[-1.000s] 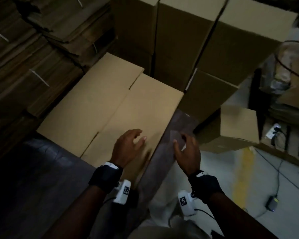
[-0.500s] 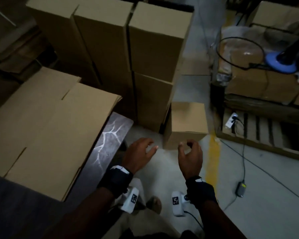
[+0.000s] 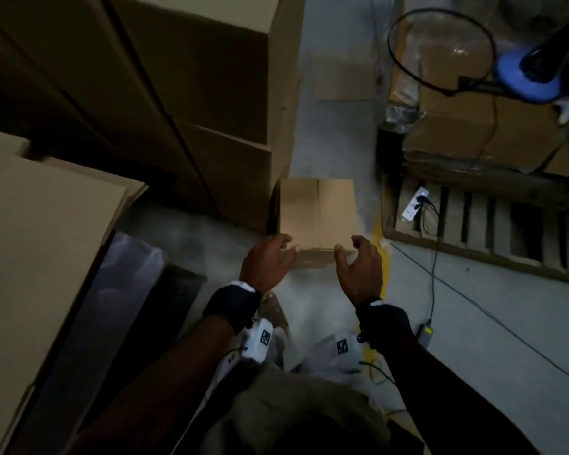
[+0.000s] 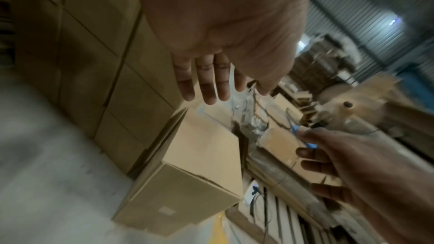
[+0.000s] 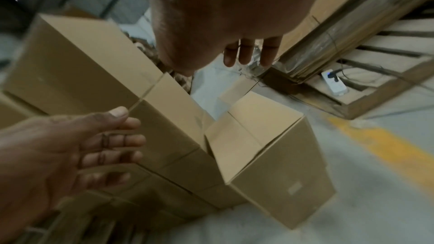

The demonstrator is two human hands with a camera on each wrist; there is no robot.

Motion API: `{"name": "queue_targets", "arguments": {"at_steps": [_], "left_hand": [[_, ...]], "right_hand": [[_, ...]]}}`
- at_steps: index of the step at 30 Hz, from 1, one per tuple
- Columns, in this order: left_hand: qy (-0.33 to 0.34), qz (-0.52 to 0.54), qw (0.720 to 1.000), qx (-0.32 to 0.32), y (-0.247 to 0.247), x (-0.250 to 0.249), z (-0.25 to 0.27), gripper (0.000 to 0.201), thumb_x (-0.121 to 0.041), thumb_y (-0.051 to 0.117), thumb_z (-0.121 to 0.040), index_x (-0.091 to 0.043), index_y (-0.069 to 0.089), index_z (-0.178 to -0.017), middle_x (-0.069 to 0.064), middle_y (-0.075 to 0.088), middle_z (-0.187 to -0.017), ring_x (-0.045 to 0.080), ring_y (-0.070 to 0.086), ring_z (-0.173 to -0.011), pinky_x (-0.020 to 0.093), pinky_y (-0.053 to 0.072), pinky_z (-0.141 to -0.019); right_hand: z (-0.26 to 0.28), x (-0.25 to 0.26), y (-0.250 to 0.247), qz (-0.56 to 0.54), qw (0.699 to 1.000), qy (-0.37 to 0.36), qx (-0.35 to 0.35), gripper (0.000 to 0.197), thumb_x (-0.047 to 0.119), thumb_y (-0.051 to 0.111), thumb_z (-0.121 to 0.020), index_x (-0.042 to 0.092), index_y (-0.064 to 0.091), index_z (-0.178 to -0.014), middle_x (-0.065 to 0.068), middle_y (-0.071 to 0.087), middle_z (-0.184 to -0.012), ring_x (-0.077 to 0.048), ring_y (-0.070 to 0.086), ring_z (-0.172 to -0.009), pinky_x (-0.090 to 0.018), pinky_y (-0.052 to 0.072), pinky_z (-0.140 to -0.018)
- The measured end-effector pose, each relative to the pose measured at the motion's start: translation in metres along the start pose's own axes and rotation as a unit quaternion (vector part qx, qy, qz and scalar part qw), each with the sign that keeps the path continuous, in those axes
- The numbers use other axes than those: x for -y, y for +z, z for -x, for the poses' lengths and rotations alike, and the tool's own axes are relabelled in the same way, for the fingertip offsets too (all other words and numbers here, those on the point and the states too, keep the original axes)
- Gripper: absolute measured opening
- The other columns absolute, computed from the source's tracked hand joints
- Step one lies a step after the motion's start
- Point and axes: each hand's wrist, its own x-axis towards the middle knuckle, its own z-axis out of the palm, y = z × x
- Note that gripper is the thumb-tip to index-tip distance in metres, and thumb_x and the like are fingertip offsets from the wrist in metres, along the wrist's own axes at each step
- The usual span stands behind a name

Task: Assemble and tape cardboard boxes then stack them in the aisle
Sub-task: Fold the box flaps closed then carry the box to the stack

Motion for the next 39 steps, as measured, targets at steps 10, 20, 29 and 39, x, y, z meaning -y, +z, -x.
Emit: {"name": "queue_targets", "arguments": {"at_steps": [10, 20, 29, 39], "left_hand": [[-0.113, -0.009, 0.993, 0.042, 0.050, 0.003, -0.084, 0.040, -0.044, 0.059, -0.098, -0.019, 0.060, -0.130, 0.005, 0.066, -0.122, 0.023, 0.063, -0.108, 0.028, 0.046, -0.086], [-0.261, 0.063, 0.963, 0.000, 0.162, 0.121, -0.184, 0.066, -0.048, 0.061, -0.091, -0.010, 0.039, -0.140, 0.014, 0.063, -0.123, 0.033, 0.061, -0.112, 0.038, 0.048, -0.098], [-0.255, 0.063, 0.964, 0.033, 0.106, 0.076, -0.152, 0.069, -0.054, 0.053, -0.098, -0.026, 0.025, -0.154, 0.012, 0.061, -0.134, 0.036, 0.058, -0.120, 0.042, 0.046, -0.103], [-0.193, 0.116, 0.974, -0.030, 0.025, -0.008, -0.044, 0.087, -0.085, 0.049, -0.079, -0.052, 0.015, -0.153, -0.007, 0.058, -0.139, 0.022, 0.058, -0.124, 0.052, 0.050, -0.103]], "right_hand": [[-0.103, -0.047, 0.015, -0.001, 0.996, 0.032, 0.081, 0.062, 0.041, 0.064, -0.097, 0.005, 0.047, -0.144, -0.021, 0.054, -0.138, -0.040, 0.051, -0.126, -0.046, 0.043, -0.101], [-0.182, -0.165, 0.126, -0.034, 0.976, 0.104, 0.186, 0.098, 0.051, 0.064, -0.095, 0.013, 0.005, -0.163, -0.014, 0.018, -0.168, -0.033, 0.025, -0.151, -0.039, 0.025, -0.119], [-0.164, -0.112, 0.070, -0.079, 0.966, 0.120, 0.213, 0.090, 0.052, 0.060, -0.097, 0.028, 0.004, -0.163, -0.008, 0.027, -0.166, -0.031, 0.032, -0.149, -0.034, 0.030, -0.116], [-0.109, -0.040, -0.050, -0.135, 0.966, 0.065, 0.209, 0.084, 0.051, 0.064, -0.093, 0.034, 0.018, -0.162, 0.019, 0.027, -0.159, -0.006, 0.025, -0.146, -0.024, 0.027, -0.112]]}}
